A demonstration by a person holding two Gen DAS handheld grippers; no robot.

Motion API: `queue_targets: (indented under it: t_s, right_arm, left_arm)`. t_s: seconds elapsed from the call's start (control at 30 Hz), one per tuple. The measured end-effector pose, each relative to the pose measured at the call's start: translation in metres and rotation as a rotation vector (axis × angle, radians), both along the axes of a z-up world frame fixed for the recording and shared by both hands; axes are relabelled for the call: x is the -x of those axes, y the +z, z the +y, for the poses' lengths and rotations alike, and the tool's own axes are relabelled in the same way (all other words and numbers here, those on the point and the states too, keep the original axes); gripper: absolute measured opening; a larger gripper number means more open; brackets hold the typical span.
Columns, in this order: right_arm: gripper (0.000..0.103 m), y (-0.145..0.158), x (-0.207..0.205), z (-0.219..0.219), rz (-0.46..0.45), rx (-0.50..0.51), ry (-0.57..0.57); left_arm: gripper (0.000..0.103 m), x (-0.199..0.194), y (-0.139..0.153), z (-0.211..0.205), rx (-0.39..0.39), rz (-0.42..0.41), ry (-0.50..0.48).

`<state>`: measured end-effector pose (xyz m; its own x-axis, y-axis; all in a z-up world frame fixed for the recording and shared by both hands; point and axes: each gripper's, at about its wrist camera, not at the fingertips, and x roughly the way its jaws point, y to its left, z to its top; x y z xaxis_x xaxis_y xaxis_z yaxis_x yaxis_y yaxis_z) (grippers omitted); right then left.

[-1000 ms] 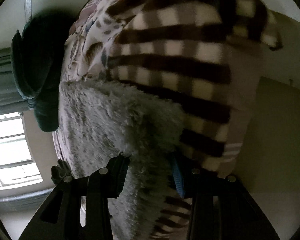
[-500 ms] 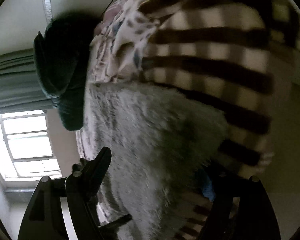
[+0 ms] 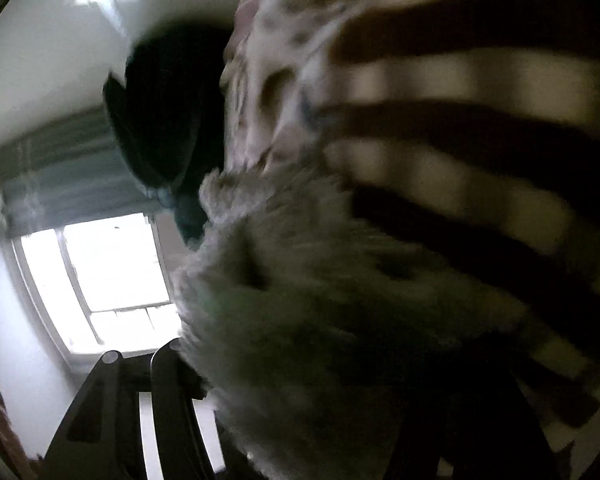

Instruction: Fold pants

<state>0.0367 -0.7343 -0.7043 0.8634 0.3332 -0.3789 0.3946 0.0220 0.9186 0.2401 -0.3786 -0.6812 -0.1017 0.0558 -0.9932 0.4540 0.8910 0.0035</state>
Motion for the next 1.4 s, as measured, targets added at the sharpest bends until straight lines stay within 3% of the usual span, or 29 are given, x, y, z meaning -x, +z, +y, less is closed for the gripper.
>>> queue_targets:
  t_s: [0.07, 0.1, 0.13, 0.17, 0.3, 0.43, 0.7, 0.83, 1.0, 1.1, 1.17, 1.2, 1.23, 1.4]
  right_arm:
    - [0.066, 0.001, -0.011, 0.002, 0.042, 0.026, 0.031]
    - [0.059, 0.002, -0.017, 0.003, 0.076, 0.051, 0.044]
    - [0.029, 0.004, -0.024, 0.002, 0.104, 0.073, 0.051]
    - [0.018, 0.006, -0.029, 0.003, 0.131, 0.088, 0.055]
    - [0.017, 0.035, -0.033, 0.013, 0.171, 0.176, 0.027]
    - [0.017, 0.082, -0.043, 0.041, 0.206, 0.315, 0.076]
    - [0.017, 0.165, -0.102, 0.176, 0.193, 0.552, 0.318]
    - [0.017, 0.165, -0.13, 0.275, 0.198, 0.7, 0.502]
    - [0.017, 0.124, -0.152, 0.406, 0.266, 0.863, 0.793]
    - [0.027, 0.107, -0.155, 0.454, 0.349, 0.881, 0.924]
    - [0.043, 0.108, -0.155, 0.464, 0.367, 0.862, 0.964]
    - [0.067, 0.114, -0.155, 0.463, 0.341, 0.823, 0.972]
    - [0.084, 0.119, -0.153, 0.459, 0.322, 0.787, 0.972]
    - [0.086, 0.177, -0.138, 0.425, 0.22, 0.606, 0.901]
  left_arm:
    - [0.103, 0.005, 0.004, 0.011, -0.001, 0.008, 0.002]
    - [0.103, 0.003, 0.005, 0.014, -0.003, 0.011, 0.007]
    - [0.103, 0.002, 0.006, 0.016, -0.005, 0.014, 0.008]
    - [0.103, -0.003, 0.007, 0.015, -0.007, 0.018, 0.011]
    - [0.103, -0.025, 0.024, 0.013, 0.019, 0.046, 0.046]
    - [0.103, -0.036, 0.038, 0.034, 0.059, 0.093, 0.126]
    - [0.103, -0.055, 0.084, 0.14, 0.076, 0.043, 0.316]
    - [0.103, -0.057, 0.102, 0.218, 0.038, 0.016, 0.417]
    - [0.103, -0.057, 0.109, 0.297, -0.029, -0.005, 0.488]
    - [0.103, -0.063, 0.114, 0.323, -0.026, -0.01, 0.518]
    - [0.103, -0.07, 0.12, 0.328, 0.003, -0.017, 0.529]
    - [0.103, -0.074, 0.122, 0.332, 0.029, -0.022, 0.532]
    - [0.103, -0.077, 0.121, 0.341, 0.054, -0.023, 0.533]
    - [0.103, -0.099, 0.139, 0.322, 0.215, -0.019, 0.528]
